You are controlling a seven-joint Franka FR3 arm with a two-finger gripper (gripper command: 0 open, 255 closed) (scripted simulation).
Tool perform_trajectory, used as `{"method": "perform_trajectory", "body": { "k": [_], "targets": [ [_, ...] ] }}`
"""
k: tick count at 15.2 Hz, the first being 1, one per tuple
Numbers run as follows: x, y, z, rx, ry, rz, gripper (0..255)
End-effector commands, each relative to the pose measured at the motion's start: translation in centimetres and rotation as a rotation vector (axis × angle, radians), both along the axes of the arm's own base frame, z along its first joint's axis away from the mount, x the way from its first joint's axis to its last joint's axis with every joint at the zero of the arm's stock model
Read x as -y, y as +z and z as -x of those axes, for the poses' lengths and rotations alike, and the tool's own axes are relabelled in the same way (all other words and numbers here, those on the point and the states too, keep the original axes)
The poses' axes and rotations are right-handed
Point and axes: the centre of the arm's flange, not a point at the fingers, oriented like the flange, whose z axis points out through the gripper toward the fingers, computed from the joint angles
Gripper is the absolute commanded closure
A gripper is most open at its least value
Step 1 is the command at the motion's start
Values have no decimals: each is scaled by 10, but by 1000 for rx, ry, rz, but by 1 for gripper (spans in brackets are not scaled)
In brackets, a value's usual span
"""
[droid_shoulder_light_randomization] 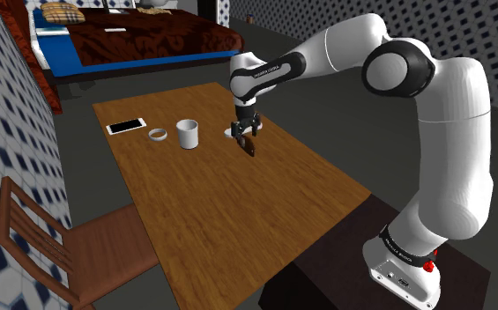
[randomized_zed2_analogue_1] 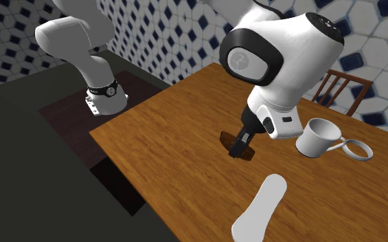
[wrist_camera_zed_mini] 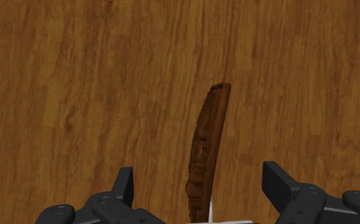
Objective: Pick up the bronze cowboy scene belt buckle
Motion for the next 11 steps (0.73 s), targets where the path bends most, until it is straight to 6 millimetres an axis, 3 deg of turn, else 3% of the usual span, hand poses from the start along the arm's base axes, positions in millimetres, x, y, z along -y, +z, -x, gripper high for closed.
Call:
{"method": "perform_trajectory", "body": {
  "k": [1,2,3,11],
  "targets": [
    [0,-8,0,0,0,0,0],
    [0,-8,-1,0,0,0,0],
    [0,-9,-1,0,0,0,255],
    [0,-9,-2,0,0,0,255]
  ]
}}
